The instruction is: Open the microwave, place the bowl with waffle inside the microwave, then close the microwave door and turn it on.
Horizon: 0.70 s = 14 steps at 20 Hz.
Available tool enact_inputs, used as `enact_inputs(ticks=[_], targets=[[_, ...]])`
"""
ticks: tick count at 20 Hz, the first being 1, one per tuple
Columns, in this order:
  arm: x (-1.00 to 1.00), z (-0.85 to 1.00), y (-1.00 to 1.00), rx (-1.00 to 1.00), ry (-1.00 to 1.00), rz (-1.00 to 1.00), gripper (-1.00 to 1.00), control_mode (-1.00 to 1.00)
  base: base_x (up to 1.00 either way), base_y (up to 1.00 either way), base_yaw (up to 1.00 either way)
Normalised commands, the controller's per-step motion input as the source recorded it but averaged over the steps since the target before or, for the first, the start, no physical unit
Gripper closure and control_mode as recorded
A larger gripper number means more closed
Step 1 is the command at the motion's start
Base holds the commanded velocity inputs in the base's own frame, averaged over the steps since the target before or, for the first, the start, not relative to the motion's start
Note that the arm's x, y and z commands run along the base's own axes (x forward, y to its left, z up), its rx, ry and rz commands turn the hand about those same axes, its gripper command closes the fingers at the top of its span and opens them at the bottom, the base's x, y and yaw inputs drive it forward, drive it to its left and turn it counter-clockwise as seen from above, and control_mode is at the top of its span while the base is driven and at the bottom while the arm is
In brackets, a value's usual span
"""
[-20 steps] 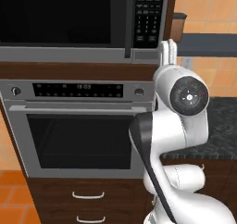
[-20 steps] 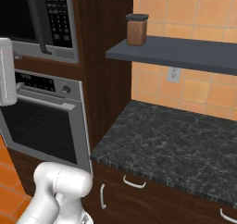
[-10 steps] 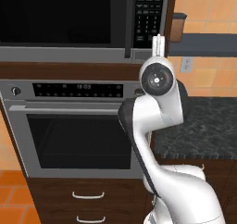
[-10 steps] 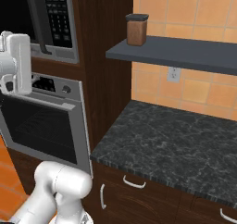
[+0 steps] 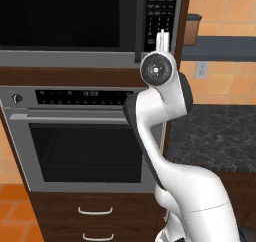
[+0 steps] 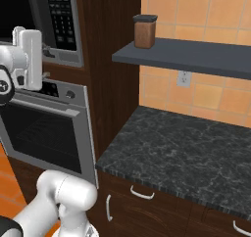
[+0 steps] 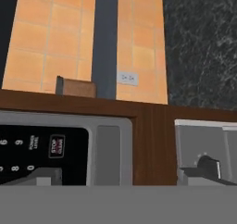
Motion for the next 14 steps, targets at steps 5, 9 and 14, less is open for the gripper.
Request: enact_inputs(ticks=[5,9,14], targets=[[0.48,0.00,-0.01,0.00,0.00,0.00,-1.00,-1.00,0.00,0.00,0.00],[0.53,0.00,0.00,0.00,0.00,0.00,-1.00,-1.00,0.00,0.00,0.00],[0.44,0.00,0.00,0.00,0.00,0.00,-1.00,-1.00,0.00,0.00,0.00]])
